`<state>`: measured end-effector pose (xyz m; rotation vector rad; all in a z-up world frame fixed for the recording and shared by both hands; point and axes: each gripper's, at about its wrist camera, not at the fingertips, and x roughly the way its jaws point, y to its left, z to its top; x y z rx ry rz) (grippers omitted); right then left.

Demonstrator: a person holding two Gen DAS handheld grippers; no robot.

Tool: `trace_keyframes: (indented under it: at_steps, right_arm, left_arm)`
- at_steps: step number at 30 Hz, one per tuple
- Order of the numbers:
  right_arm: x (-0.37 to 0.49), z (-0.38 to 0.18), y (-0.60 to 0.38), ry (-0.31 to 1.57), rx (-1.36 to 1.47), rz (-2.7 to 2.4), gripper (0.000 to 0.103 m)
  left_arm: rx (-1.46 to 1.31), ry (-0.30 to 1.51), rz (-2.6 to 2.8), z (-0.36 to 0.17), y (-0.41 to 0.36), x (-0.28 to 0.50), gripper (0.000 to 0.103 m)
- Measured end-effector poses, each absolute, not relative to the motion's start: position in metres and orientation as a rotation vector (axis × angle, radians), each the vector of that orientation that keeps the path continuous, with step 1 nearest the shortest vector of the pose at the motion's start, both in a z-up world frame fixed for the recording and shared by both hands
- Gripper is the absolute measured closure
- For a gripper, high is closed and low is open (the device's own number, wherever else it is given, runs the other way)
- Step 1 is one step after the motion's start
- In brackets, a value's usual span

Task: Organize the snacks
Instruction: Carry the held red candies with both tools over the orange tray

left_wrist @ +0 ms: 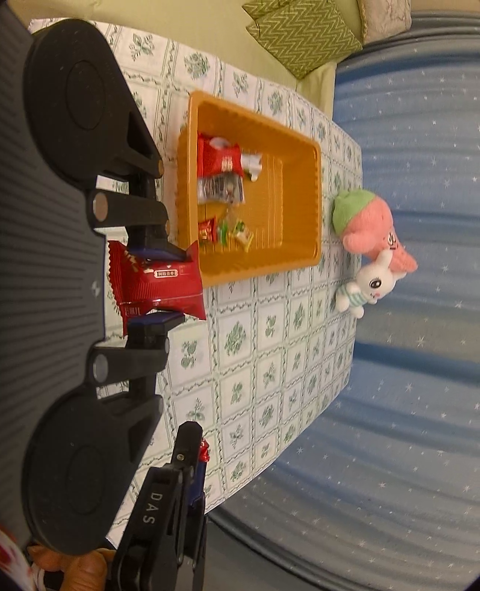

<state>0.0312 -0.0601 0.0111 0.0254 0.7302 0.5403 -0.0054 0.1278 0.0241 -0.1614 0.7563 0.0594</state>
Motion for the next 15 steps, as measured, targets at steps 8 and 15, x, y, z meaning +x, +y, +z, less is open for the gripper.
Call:
trace_keyframes:
  at_steps: [8, 15]
  right_arm:
    - [0.027, 0.012, -0.036, 0.727, -0.007, 0.584, 0.079]
    - [0.027, 0.007, -0.023, 0.732, -0.023, 0.603, 0.079]
  left_arm:
    - [-0.182, 0.748, 0.088, 0.023, 0.144, -0.012, 0.077]
    - [-0.199, 0.75, 0.107, 0.021, 0.155, -0.015, 0.077]
